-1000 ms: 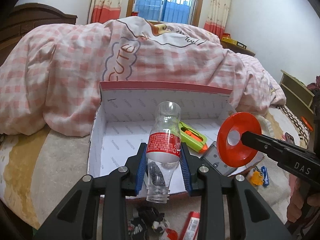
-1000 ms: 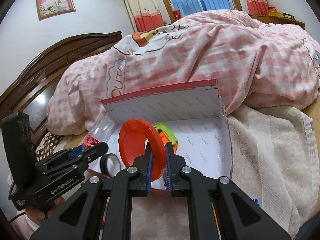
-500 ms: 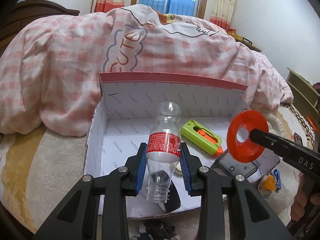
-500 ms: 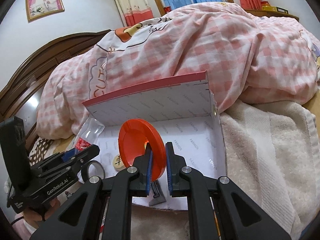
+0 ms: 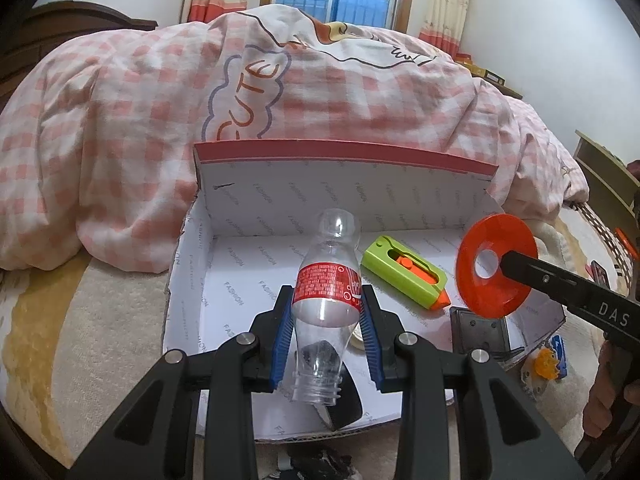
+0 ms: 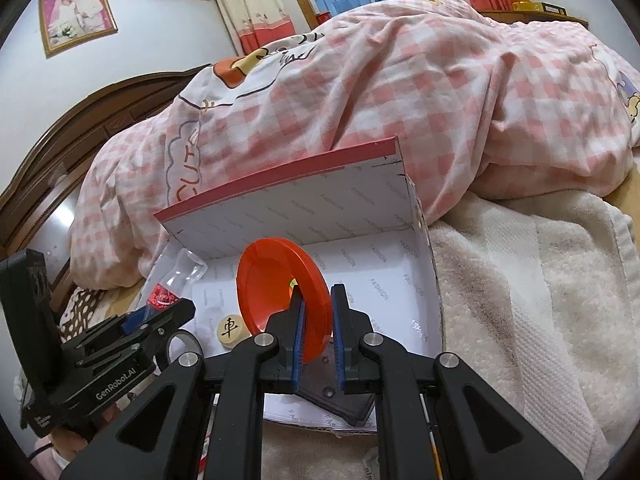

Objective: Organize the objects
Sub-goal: 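Lower the bottle and red ring into the box and open both grippers, then withdraw both grippers from the box toward the red cylinder and orange ball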

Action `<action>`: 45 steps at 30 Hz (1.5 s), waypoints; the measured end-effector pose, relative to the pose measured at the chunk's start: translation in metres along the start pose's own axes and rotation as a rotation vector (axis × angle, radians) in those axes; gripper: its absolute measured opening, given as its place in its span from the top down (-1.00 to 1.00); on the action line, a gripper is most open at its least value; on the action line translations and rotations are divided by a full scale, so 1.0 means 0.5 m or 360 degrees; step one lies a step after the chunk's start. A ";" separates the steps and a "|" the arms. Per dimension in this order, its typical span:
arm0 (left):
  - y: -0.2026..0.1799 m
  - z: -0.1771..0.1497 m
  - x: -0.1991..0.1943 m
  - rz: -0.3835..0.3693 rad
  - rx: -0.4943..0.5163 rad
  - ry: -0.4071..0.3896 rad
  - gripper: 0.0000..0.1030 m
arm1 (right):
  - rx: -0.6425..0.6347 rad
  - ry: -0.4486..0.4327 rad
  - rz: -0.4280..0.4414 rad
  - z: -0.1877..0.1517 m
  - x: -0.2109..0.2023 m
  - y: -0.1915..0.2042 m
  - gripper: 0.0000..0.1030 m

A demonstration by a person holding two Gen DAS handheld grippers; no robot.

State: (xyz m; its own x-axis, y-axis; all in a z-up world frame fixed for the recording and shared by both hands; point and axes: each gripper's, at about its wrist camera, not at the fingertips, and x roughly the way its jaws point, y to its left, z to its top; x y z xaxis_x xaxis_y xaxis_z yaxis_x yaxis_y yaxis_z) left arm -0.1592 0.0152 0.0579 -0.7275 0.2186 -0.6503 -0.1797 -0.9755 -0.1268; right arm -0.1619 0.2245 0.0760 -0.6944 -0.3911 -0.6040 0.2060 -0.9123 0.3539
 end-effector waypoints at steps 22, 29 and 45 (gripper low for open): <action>-0.008 -0.002 -0.014 -0.0005 -0.0007 -0.0001 0.10 | -0.0052 0.0048 -0.0075 -0.010 -0.004 0.006 -0.08; -0.008 -0.004 -0.021 -0.0017 -0.0015 -0.0002 0.10 | -0.0031 0.0008 -0.0084 -0.013 -0.020 0.000 -0.08; -0.017 -0.021 -0.095 -0.0037 -0.0001 -0.0058 0.10 | -0.0026 -0.0070 -0.0023 -0.037 -0.095 0.017 -0.08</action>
State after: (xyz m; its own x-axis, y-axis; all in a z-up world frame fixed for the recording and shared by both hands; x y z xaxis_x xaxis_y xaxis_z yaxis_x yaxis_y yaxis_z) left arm -0.1163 0.0130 0.0822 -0.7467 0.2416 -0.6197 -0.1963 -0.9702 -0.1417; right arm -0.1143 0.2330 0.0946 -0.7268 -0.3725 -0.5771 0.2066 -0.9198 0.3335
